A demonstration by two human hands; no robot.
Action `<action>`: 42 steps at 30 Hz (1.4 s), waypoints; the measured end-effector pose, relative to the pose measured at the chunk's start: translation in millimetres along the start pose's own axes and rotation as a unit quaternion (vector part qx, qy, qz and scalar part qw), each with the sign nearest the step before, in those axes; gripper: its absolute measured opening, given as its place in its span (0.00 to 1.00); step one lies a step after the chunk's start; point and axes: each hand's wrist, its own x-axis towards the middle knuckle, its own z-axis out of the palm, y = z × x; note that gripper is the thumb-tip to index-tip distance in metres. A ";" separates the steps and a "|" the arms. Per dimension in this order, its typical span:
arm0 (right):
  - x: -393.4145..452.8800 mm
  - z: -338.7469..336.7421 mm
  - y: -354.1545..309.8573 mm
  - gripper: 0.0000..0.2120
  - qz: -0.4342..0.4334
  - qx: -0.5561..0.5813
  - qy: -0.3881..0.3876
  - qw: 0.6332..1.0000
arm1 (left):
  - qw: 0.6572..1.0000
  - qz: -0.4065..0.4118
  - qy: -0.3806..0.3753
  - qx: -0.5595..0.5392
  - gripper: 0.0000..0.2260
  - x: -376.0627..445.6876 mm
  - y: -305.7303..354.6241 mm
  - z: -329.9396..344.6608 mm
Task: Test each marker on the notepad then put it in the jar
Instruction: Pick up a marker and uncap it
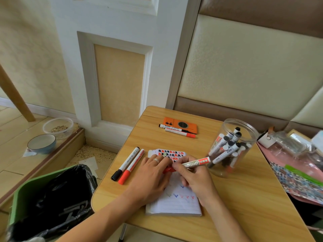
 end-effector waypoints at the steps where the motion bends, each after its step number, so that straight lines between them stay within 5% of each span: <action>1: -0.2 -0.2 -0.7 0.09 0.004 0.006 -0.004 1.000 | 1.000 0.001 0.000 -0.003 0.08 0.0 0.3 -0.2; 6: 2.3 -12.5 -7.4 0.18 0.018 0.067 0.056 0.996 | 0.999 -0.016 0.019 -0.021 0.06 -0.8 2.7 -2.4; 10: 6.5 -29.8 -12.9 0.05 -0.002 0.099 0.103 0.990 | 0.998 -0.022 0.025 -0.061 0.07 -1.8 4.6 -6.9; 22: 2.7 -22.1 -0.9 0.07 -0.029 -0.052 -0.116 0.992 | 0.981 -0.003 0.021 -0.191 0.14 1.3 -5.4 -7.6; 42: -4.9 -15.7 -2.9 0.11 -0.017 -0.120 -0.081 0.989 | 0.983 0.013 0.045 -0.180 0.10 -0.6 -10.7 -4.6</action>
